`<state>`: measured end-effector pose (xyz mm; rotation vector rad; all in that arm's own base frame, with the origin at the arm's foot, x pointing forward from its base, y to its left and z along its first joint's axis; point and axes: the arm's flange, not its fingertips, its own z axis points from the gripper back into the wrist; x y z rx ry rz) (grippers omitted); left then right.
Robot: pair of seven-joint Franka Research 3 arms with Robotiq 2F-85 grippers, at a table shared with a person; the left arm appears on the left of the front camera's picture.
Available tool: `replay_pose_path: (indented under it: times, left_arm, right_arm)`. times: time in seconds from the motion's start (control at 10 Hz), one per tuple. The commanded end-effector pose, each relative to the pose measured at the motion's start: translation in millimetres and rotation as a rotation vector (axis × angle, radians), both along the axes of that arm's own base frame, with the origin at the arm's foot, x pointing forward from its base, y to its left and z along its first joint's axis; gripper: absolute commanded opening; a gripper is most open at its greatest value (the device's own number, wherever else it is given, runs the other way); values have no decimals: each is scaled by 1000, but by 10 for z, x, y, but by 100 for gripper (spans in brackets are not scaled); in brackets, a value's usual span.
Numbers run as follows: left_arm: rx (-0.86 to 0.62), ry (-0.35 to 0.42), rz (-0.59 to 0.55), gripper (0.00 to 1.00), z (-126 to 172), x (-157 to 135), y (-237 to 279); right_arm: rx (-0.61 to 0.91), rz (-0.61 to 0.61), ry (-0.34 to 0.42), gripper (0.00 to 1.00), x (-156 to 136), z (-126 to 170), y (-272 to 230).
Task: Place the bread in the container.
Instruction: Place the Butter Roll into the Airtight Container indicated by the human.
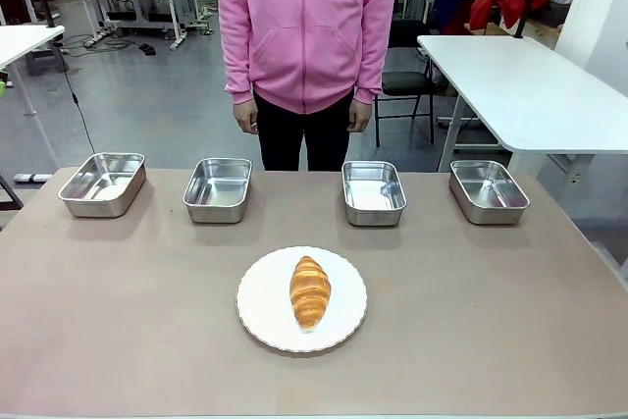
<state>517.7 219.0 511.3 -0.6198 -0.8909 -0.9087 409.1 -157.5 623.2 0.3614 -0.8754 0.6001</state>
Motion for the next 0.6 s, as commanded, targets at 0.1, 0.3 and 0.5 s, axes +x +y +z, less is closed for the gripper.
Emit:
replay_pose_path:
  times: [0.1, 0.3, 0.5]
  left_arm:
    - [5, -12, -10, 100, 8, -17, -9]
    - [5, -12, -10, 100, 8, -17, -9]
    - [5, -12, -10, 100, 8, -17, -9]
  right_arm:
    - [8, 14, -25, 100, 21, 11, -1]
    - [8, 14, -25, 100, 21, 11, -1]
    - [8, 14, -25, 100, 21, 11, -1]
